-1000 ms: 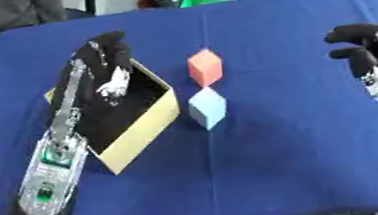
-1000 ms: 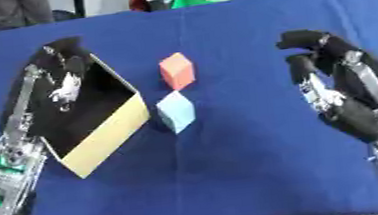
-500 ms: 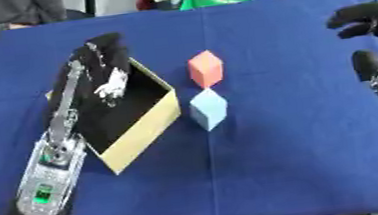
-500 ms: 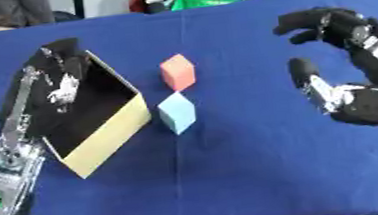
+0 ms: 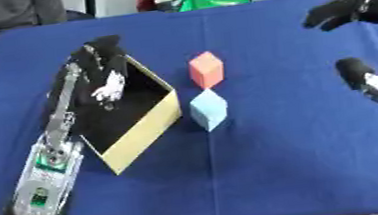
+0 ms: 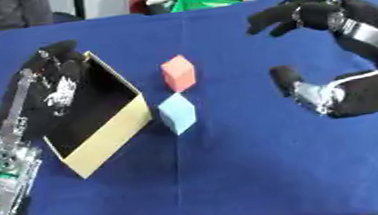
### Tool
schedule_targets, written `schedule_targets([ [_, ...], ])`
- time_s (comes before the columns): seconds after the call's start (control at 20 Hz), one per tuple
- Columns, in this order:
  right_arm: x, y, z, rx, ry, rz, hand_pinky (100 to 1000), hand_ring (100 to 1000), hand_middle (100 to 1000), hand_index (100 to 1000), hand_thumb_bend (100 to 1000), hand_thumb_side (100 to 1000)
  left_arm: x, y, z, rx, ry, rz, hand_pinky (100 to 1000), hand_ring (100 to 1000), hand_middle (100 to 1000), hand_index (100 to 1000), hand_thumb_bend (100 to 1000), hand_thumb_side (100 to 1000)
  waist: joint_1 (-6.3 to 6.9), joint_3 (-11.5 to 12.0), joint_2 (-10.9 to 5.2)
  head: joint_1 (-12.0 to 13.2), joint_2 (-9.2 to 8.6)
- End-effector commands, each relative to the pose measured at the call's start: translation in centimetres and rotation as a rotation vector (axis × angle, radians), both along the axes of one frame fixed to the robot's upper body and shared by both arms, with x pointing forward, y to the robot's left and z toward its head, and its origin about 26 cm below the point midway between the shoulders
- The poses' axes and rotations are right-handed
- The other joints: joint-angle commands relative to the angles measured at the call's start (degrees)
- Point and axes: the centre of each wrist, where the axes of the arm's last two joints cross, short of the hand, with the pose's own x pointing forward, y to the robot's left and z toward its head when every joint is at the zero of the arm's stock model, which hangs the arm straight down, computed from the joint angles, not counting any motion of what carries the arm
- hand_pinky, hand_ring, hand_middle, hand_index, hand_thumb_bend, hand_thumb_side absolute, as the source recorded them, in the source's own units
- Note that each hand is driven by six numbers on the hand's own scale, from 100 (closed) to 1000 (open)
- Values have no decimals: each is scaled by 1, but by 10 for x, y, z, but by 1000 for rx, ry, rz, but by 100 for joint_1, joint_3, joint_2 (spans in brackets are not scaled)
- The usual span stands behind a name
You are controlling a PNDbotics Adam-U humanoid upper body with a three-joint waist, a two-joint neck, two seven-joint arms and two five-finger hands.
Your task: Pick up objects on the table and place them in the box.
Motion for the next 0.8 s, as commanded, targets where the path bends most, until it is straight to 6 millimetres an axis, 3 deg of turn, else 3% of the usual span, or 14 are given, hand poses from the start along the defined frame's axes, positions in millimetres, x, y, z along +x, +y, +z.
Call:
schedule_targets([
  [0.05, 7, -1, 9, -93, -4, 7, 846, 936, 858, 958, 100, 533, 0, 0, 9, 16, -29, -14, 670, 653, 621, 813, 154, 569, -30, 42, -93, -44, -23],
  [0.45, 42, 17, 4, -342, -4, 57, 862, 953, 892, 977, 100, 503, 1, -2, 12, 17, -37, -23, 672, 658, 626, 812, 162, 562, -36, 200, -113, -140, -60],
  [0.8, 67, 37, -8, -435, -46, 84, 868, 960, 906, 988, 100, 477, 2, -5, 14, 15, -40, -32, 672, 657, 627, 813, 163, 562, -29, 343, -108, -204, -82],
])
